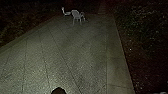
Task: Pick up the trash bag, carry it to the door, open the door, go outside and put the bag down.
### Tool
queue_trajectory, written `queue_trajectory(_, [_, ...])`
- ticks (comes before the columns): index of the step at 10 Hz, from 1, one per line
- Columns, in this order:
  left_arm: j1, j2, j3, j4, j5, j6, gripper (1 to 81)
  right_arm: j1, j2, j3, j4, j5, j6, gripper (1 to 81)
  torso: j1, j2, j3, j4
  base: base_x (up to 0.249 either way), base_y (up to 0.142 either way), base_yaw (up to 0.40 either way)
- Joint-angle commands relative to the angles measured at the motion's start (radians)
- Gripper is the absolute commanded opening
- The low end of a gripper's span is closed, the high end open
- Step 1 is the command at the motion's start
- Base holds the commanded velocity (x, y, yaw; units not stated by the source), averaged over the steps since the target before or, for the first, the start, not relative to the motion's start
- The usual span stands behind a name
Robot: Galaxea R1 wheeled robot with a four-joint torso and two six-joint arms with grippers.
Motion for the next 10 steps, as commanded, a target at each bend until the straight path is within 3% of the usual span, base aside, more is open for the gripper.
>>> queue_trajectory(1, [-0.088, -0.048, -0.018, -0.014, 0.084, 0.006, 81.1, -0.009, 0.040, 0.026, -0.017, -0.079, -0.019, 81.1, 0.000, 0.000, 0.000, 0.000, 0.000, 0.000, 0.000])
queue_trajectory(4, [-0.044, -0.028, -0.021, -0.008, 0.093, 0.011, 81.1, -0.009, 0.038, 0.026, -0.013, -0.077, -0.016, 81.1, 0.000, 0.000, 0.000, 0.000, 0.000, 0.000, 0.000])
queue_trajectory(5, [-0.001, -0.013, -0.021, -0.002, 0.090, 0.015, 81.1, -0.011, 0.038, 0.024, -0.013, -0.070, -0.016, 81.1, 0.000, 0.000, 0.053, 0.053, 0.000, 0.000, 0.000])
queue_trajectory(6, [0.053, 0.009, -0.036, 0.015, 0.079, 0.022, 81.1, -0.009, 0.038, 0.023, -0.013, -0.059, -0.016, 81.1, 0.001, 0.000, 0.079, 0.077, 0.000, 0.000, 0.000])
queue_trajectory(7, [0.106, 0.038, -0.062, 0.038, 0.075, 0.031, 81.1, -0.009, 0.038, 0.022, -0.013, -0.057, -0.016, 81.1, 0.001, 0.001, 0.095, 0.094, 0.000, 0.000, 0.000])
queue_trajectory(8, [0.165, 0.075, -0.089, 0.059, 0.053, 0.039, 81.1, -0.009, 0.037, 0.022, -0.013, -0.057, -0.016, 81.1, 0.001, 0.001, 0.123, 0.100, 0.000, 0.000, 0.000])
queue_trajectory(9, [0.223, 0.110, -0.106, 0.088, 0.023, 0.051, 81.1, -0.011, 0.037, 0.021, -0.013, -0.056, -0.014, 81.1, 0.001, 0.001, 0.158, 0.073, 0.000, 0.000, 0.000])
queue_trajectory(10, [0.280, 0.135, -0.113, 0.114, -0.013, 0.055, 81.1, -0.011, 0.035, 0.019, -0.013, -0.056, -0.014, 81.1, 0.001, 0.001, 0.199, 0.065, 0.000, 0.000, 0.000])
